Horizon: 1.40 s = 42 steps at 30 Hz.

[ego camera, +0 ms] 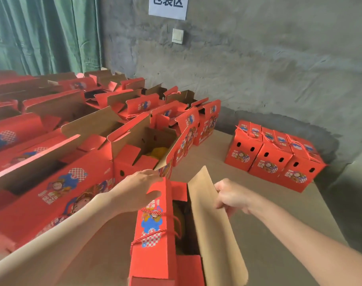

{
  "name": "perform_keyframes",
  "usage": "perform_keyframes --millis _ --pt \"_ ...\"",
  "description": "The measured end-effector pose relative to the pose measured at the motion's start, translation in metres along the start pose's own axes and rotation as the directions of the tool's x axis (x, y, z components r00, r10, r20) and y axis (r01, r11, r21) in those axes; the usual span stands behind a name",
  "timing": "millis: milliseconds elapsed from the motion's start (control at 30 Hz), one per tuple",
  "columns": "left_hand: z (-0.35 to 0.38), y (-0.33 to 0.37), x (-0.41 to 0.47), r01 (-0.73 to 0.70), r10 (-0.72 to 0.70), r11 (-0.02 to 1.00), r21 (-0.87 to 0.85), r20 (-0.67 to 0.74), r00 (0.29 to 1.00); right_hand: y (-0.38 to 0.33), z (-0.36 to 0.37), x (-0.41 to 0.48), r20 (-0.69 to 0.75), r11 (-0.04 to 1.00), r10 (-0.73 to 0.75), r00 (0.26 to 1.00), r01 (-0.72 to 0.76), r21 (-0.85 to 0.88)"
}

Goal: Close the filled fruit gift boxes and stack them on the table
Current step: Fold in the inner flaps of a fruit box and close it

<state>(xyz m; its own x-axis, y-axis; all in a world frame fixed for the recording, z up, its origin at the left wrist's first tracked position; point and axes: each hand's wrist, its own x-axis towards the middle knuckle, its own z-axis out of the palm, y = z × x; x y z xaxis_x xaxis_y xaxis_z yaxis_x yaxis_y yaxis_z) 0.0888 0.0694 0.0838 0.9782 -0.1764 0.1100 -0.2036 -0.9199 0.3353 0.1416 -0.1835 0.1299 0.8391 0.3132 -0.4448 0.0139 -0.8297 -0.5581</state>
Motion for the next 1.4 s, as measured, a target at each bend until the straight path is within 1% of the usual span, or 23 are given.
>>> perform_keyframes --millis 167,300,367,433,500,567,600,633,667,700,733,767,833,900,967,1000,1033,1067,1100,1133,1167,1267,1400 --pt "0.028 0.022 0.023 -0.057 0.058 0.995 -0.087 0.015 0.998 0.018 -0.039 -0.007 -0.090 0.907 0.008 0.996 -0.045 -0.420" --pt "0.043 0.037 0.036 -0.058 0.060 0.988 -0.141 0.008 0.998 0.038 -0.055 0.000 -0.259 0.777 -0.111 0.959 -0.079 -0.625" --pt "0.049 0.049 0.040 -0.007 0.017 0.976 -0.217 0.041 0.999 0.052 -0.057 0.006 -0.371 0.780 -0.151 0.916 -0.120 -0.615" --pt "0.055 0.068 0.039 0.023 -0.008 0.951 -0.310 0.051 0.999 0.067 -0.059 0.009 -0.437 0.846 -0.174 0.883 -0.093 -0.526" --pt "0.065 0.084 0.034 0.004 -0.011 0.920 -0.392 -0.016 1.000 0.081 -0.063 0.006 -0.478 0.931 -0.167 0.862 -0.023 -0.365" --pt "0.072 0.090 0.029 0.010 -0.094 0.866 -0.500 -0.143 0.985 0.095 -0.071 -0.007 -0.573 0.954 -0.185 0.798 0.005 -0.300" --pt "0.072 0.091 0.027 0.031 -0.178 0.795 -0.606 -0.184 0.967 0.106 -0.074 -0.015 -0.629 0.957 -0.198 0.752 0.010 -0.289" --pt "0.070 0.089 0.026 0.052 -0.274 0.680 -0.731 -0.188 0.943 0.118 -0.074 -0.024 -0.677 0.966 -0.199 0.708 0.026 -0.256" --pt "0.066 0.085 0.023 0.055 -0.351 0.520 -0.852 -0.155 0.923 0.128 -0.071 -0.034 -0.714 0.980 -0.178 0.677 0.053 -0.194" --pt "0.064 0.079 0.022 0.046 -0.393 0.358 -0.933 -0.106 0.913 0.140 -0.066 -0.044 -0.739 0.991 -0.131 0.661 0.066 -0.116" --pt "0.063 0.072 0.021 0.055 -0.395 0.253 -0.966 -0.052 0.917 0.152 -0.060 -0.054 -0.747 0.997 -0.070 0.661 0.060 -0.041" --pt "0.062 0.064 0.019 0.081 -0.363 0.211 -0.974 -0.001 0.932 0.164 -0.051 -0.063 -0.737 0.998 -0.013 0.676 0.049 0.028" --pt "0.063 0.051 0.013 0.158 -0.222 0.240 -0.958 0.104 0.969 0.188 -0.032 -0.076 -0.663 0.985 0.070 0.745 0.054 0.164" --pt "0.066 0.039 0.008 0.201 -0.040 0.359 -0.911 0.201 0.979 0.204 -0.012 -0.085 -0.576 0.947 0.116 0.809 0.084 0.309" --pt "0.070 0.036 0.012 0.215 0.028 0.532 -0.819 0.271 0.962 0.213 0.006 -0.094 -0.552 0.913 0.094 0.828 0.150 0.380" --pt "0.073 0.037 0.020 0.197 0.005 0.675 -0.711 0.271 0.962 0.214 0.013 -0.099 -0.566 0.903 0.073 0.821 0.186 0.387" --pt "0.077 0.039 0.029 0.163 -0.039 0.832 -0.530 0.237 0.971 0.215 0.020 -0.103 -0.582 0.896 0.052 0.811 0.219 0.386" --pt "0.080 0.043 0.038 0.109 -0.055 0.945 -0.309 0.178 0.982 0.217 0.027 -0.106 -0.594 0.893 0.030 0.804 0.246 0.378" --pt "0.084 0.046 0.046 0.042 -0.023 0.989 -0.140 0.135 0.991 0.220 0.035 -0.108 -0.598 0.899 0.003 0.801 0.260 0.353" --pt "0.088 0.048 0.052 -0.035 0.044 0.997 -0.071 0.129 0.991 0.224 0.043 -0.110 -0.597 0.913 -0.029 0.802 0.264 0.311" --pt "0.093 0.049 0.057 -0.092 0.109 0.989 -0.112 0.160 0.981 0.227 0.051 -0.110 -0.594 0.928 -0.059 0.802 0.264 0.264" --pt "0.107 0.052 0.057 -0.088 0.201 0.924 -0.373 0.278 0.939 0.230 0.066 -0.107 -0.625 0.936 -0.093 0.775 0.282 0.210" --pt "0.117 0.056 0.044 -0.093 0.215 0.879 -0.468 0.214 0.953 0.229 0.065 -0.100 -0.648 0.921 -0.080 0.758 0.305 0.242"
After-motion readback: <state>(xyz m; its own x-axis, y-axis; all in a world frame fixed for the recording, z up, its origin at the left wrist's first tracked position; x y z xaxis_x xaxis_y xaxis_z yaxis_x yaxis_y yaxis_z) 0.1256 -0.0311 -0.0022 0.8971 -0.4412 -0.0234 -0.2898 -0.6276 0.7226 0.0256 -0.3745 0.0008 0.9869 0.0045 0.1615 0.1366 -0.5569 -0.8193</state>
